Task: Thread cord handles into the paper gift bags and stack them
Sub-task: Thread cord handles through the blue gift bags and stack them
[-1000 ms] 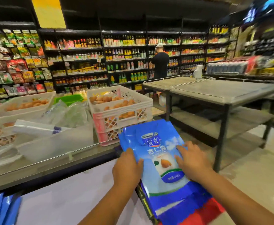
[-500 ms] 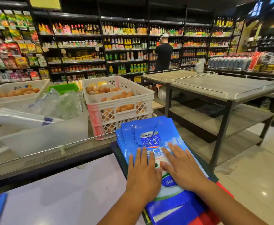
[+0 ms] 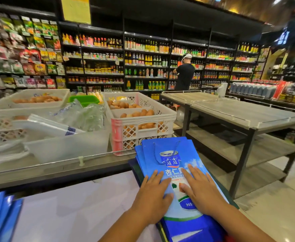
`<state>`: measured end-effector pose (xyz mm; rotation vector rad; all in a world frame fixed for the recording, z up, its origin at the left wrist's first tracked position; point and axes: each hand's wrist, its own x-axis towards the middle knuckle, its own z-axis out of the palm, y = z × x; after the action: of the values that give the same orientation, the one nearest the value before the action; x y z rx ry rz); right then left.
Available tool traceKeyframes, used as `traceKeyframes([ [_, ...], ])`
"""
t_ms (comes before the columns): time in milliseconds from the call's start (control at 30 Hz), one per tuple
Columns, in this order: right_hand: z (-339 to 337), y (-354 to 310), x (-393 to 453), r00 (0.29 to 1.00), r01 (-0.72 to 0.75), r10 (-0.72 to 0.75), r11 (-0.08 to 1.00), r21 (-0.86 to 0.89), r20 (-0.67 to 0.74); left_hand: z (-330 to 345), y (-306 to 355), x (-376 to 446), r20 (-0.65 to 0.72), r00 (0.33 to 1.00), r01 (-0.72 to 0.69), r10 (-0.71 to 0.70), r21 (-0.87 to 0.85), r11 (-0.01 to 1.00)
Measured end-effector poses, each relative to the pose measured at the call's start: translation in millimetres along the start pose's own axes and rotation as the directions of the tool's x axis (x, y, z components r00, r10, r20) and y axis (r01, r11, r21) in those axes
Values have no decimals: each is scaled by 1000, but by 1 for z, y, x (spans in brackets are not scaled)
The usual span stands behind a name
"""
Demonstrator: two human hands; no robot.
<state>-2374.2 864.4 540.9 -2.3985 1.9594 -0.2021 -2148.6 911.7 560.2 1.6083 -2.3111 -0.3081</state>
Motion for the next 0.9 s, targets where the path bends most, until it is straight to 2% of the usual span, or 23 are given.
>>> traceKeyframes([
  [100,-9,-13,-4,996,-9,7,1000,-28,-85,-21,-18,-37,-66,997,29,-32,-45,999],
  [167,-12,-30,-6,982,30,-25,999,22,-188,-34,-36,-65,-135,989,60,-65,-46,997],
  [267,-14,-66,-9,951,157,-106,975,159,-290,-53,-74,-111,-223,957,180,-185,-43,983],
  [400,-21,-142,-26,909,368,-291,897,245,-299,-76,-130,-182,-348,876,312,-333,-117,943],
  [500,-25,-205,-44,860,505,-428,789,349,-276,-96,-165,-237,-462,756,410,-464,-218,885],
  [600,-22,-267,-57,825,543,-554,728,417,-108,-110,-197,-293,-518,600,549,-610,-288,785],
  [667,-14,-307,-65,793,562,-609,708,428,-34,-116,-209,-328,-551,532,599,-643,-292,746],
  [800,20,-365,-81,688,632,-726,615,471,24,-116,-219,-388,-569,406,731,-716,-269,628],
  [900,46,-398,-86,595,695,-803,533,482,30,-110,-226,-423,-500,320,828,-805,-266,494],
])
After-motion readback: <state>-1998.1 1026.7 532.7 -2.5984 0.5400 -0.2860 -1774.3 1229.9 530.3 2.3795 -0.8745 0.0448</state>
